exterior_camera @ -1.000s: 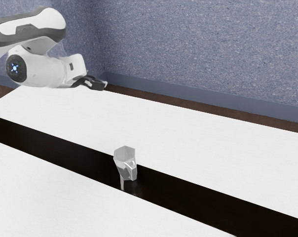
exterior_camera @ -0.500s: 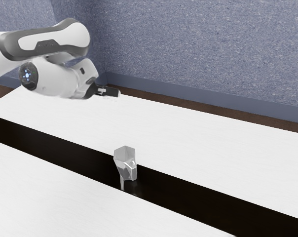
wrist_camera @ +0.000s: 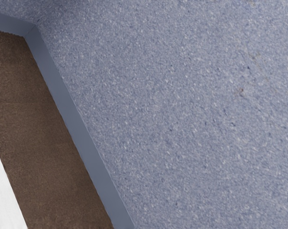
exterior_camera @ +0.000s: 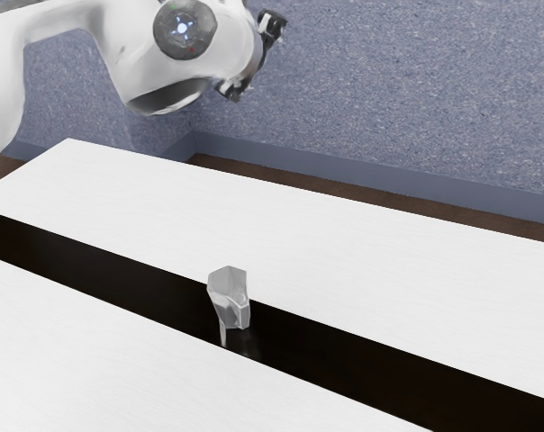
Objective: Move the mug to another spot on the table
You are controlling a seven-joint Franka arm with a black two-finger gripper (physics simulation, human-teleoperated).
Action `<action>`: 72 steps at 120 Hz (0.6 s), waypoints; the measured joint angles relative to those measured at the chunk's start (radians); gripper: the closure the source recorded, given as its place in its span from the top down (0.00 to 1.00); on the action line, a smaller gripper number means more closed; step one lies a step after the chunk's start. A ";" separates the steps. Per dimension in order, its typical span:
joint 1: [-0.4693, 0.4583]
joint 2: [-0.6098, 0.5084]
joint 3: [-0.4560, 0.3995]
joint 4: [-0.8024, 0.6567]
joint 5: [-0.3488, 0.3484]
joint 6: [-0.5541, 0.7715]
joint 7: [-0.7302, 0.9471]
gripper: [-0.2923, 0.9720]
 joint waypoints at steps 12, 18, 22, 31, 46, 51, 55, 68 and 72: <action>0.098 0.024 0.008 0.102 -0.414 -0.229 0.238 0.77; 0.159 0.027 0.010 0.122 -0.543 -0.326 0.354 0.77; 0.184 0.028 0.011 0.129 -0.612 -0.383 0.429 0.77; 0.204 0.030 0.009 0.138 -0.714 -0.488 0.592 0.77; 0.192 0.026 0.011 0.142 -0.798 -0.624 0.834 0.77; 0.197 0.023 0.008 0.142 -0.812 -0.656 0.909 0.77; 0.205 0.021 0.006 0.142 -0.820 -0.678 0.968 0.77; 0.224 0.013 0.007 0.135 -0.835 -0.728 1.139 0.77; 0.226 0.011 0.007 0.133 -0.837 -0.739 1.185 0.77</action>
